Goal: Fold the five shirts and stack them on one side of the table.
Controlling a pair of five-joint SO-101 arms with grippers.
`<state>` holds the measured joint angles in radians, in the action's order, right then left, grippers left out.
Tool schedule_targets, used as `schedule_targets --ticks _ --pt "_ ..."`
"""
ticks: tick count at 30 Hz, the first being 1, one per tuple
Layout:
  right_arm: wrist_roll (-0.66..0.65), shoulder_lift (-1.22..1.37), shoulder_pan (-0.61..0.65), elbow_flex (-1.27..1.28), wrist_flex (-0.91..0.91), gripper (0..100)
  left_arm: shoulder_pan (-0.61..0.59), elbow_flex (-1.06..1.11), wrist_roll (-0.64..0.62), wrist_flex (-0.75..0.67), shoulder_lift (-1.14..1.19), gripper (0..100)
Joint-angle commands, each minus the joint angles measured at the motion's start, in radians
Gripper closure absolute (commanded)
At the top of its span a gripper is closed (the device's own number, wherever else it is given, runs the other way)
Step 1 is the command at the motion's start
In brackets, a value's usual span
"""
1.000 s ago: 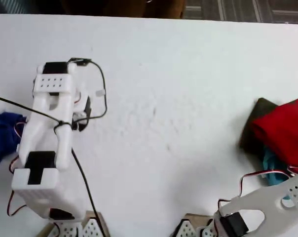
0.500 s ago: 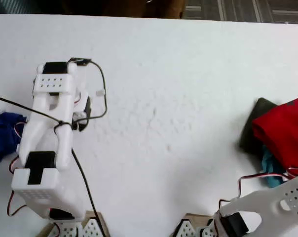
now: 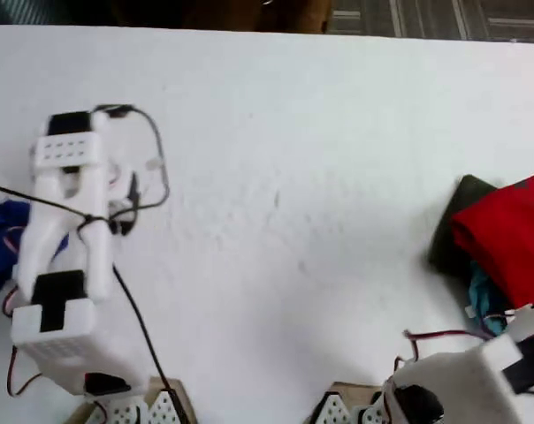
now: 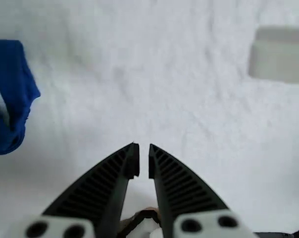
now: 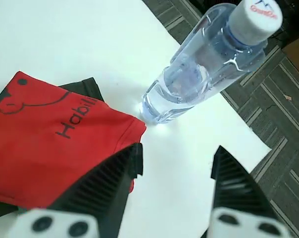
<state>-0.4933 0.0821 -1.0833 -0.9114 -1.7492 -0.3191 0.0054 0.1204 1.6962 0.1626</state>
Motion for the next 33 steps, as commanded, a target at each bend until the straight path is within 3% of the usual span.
schedule_targets --ticks 1,9,18,33 --pt "-0.002 -0.205 0.022 0.181 -0.021 76.9 -0.103 -0.013 0.077 0.035 -0.055 94" --pt "0.000 -0.631 0.216 0.667 -0.013 76.9 -0.361 -0.013 0.195 0.083 -0.057 94" --pt "0.000 -0.908 0.444 0.776 -0.012 76.9 -0.626 -0.013 0.350 0.083 -0.057 94" --pt "-0.009 -0.915 0.453 0.882 -0.013 76.9 -0.911 -0.002 0.476 0.084 -0.422 94"
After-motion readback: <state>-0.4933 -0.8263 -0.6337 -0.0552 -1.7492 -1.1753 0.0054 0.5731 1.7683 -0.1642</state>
